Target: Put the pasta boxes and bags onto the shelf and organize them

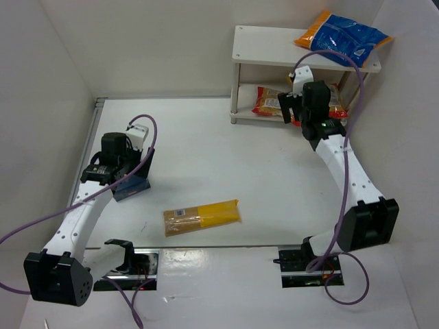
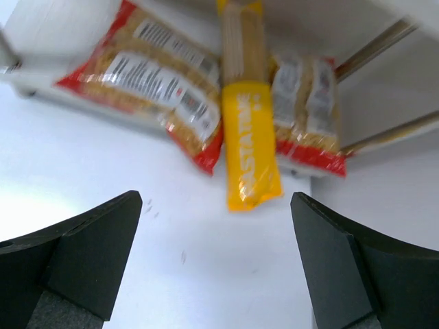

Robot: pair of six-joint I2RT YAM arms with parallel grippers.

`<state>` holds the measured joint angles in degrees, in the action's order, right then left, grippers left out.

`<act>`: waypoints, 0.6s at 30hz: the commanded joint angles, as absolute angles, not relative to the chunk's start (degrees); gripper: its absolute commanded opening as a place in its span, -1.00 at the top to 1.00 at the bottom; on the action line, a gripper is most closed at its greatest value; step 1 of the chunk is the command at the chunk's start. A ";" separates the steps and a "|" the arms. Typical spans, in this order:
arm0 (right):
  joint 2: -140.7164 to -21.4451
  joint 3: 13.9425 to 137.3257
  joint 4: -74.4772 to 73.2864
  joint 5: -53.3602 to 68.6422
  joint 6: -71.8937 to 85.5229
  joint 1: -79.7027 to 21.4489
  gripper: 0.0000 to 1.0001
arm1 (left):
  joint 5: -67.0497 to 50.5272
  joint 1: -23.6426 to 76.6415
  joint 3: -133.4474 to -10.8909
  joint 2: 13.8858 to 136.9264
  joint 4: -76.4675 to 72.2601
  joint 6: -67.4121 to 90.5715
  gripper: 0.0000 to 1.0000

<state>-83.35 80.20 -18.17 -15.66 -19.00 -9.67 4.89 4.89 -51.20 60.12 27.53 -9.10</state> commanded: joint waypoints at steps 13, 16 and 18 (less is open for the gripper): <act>-63.03 62.50 -32.17 -3.60 -3.43 -8.61 -0.99 | 1.93 4.48 -54.58 58.80 31.11 -8.35 -1.00; -58.72 58.20 -31.65 -3.60 -3.43 -7.13 -0.99 | 1.93 4.48 -54.58 58.18 31.11 -7.04 -1.00; -56.17 56.87 -31.64 -1.25 -4.56 -5.03 -0.99 | 1.41 3.96 -54.58 56.79 31.64 -7.03 -1.00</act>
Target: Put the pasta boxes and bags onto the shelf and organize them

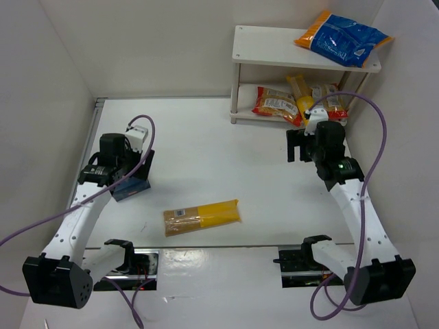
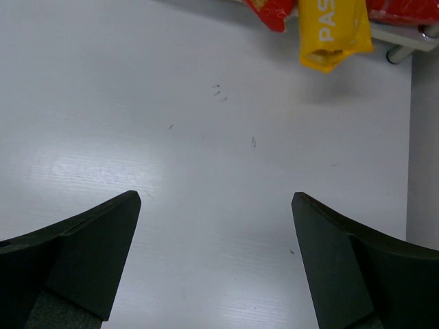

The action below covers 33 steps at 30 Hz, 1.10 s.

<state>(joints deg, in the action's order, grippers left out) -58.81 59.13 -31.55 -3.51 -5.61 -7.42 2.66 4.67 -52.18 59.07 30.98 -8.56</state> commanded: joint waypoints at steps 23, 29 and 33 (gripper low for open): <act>-54.58 56.16 -31.82 5.89 -8.00 -3.16 -0.99 | 2.64 2.64 -53.53 55.81 30.50 -7.56 -1.00; -54.05 56.16 -31.82 8.35 -9.14 -3.16 -0.99 | 2.64 2.64 -53.00 55.28 30.50 -7.56 -1.00; -54.05 56.16 -32.34 9.67 -10.28 -3.16 -0.99 | 2.64 2.64 -53.00 55.28 30.50 -7.56 -1.00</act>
<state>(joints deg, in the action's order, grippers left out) -55.20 55.07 -32.27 7.86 -8.91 -3.33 2.33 2.92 -52.18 56.38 31.77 -8.56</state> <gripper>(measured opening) 0.994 0.999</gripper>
